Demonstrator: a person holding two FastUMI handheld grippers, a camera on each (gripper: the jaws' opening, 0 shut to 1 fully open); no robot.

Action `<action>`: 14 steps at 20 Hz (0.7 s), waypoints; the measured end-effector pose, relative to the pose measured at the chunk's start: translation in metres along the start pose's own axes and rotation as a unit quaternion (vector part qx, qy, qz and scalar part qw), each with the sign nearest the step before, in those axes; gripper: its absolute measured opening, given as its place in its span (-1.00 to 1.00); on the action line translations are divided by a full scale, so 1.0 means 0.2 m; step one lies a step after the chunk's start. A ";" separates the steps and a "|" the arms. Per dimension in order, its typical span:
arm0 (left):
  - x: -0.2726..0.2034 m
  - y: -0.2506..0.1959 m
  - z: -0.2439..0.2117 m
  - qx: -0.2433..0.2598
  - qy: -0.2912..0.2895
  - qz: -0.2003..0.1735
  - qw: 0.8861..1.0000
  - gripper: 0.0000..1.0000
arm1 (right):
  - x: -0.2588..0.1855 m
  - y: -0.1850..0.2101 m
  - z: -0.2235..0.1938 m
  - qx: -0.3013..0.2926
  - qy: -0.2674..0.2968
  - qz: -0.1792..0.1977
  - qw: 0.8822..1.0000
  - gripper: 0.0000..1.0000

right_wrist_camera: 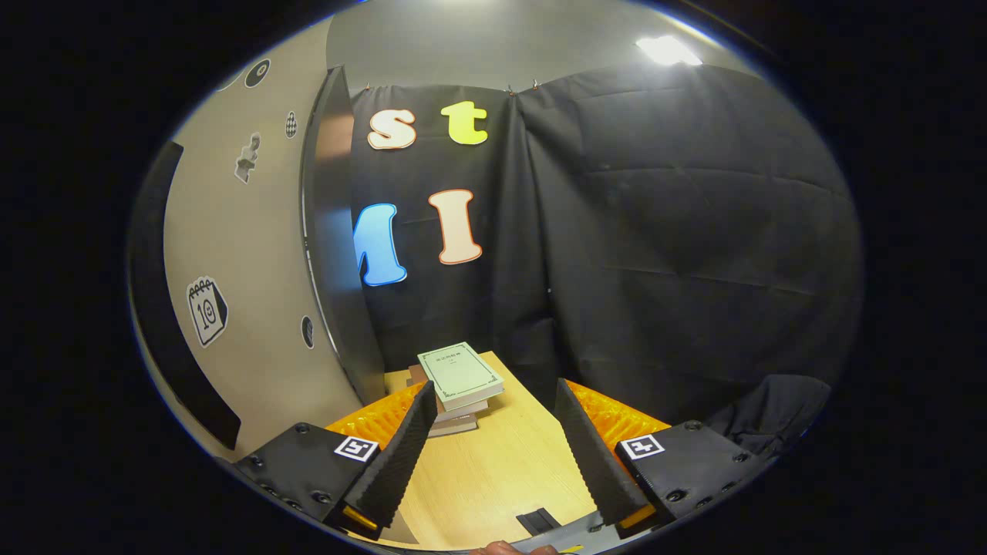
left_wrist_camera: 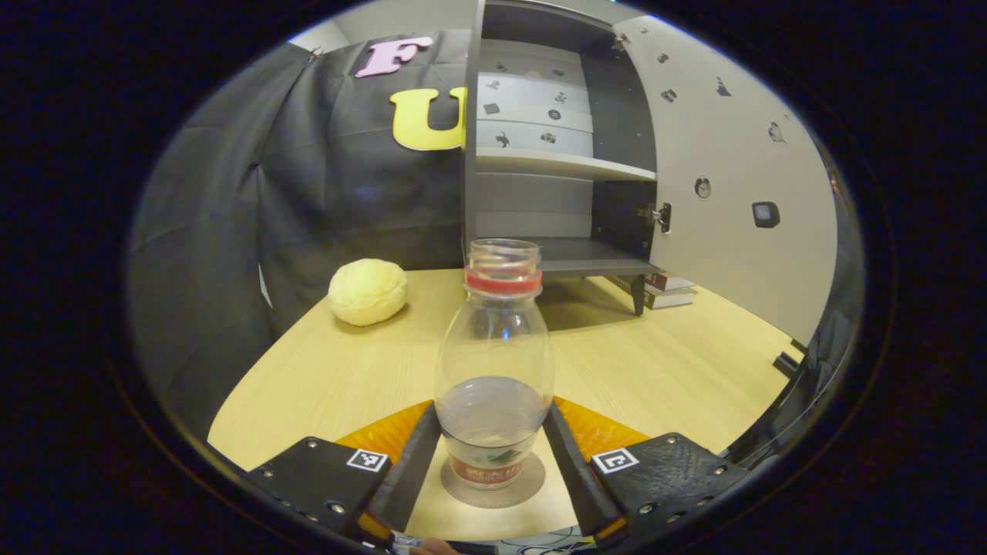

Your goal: Open the cabinet door with the right hand, grasp the bottle in the cabinet with the left hand and place it on the coaster, then close the cabinet door with the right hand.

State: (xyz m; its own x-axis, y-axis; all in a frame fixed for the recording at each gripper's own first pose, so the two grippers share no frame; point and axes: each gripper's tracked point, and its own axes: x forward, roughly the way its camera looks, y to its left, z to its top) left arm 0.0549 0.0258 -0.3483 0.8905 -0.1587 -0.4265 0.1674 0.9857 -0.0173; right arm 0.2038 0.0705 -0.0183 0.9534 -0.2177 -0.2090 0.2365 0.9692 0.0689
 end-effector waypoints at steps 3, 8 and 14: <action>0.00 0.00 0.05 0.021 -0.015 0.011 1.000 0.62 | 0.04 0.00 -0.06 -0.009 0.012 0.015 1.000 0.96; 0.00 -0.04 0.06 0.045 -0.019 0.008 0.999 0.61 | 0.08 0.01 -0.10 -0.034 0.029 0.033 0.998 0.96; 0.00 -0.07 0.02 0.042 -0.014 0.015 0.999 0.86 | 0.09 -0.01 -0.08 -0.042 0.029 0.039 0.998 0.96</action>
State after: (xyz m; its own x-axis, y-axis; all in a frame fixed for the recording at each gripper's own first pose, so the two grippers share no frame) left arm 0.0548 0.0125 -0.3445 0.9069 -0.1309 -0.4004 0.1738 0.9821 0.0727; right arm 0.2167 0.0676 -0.0380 0.9553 -0.1369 -0.2621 0.1433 0.9897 0.0054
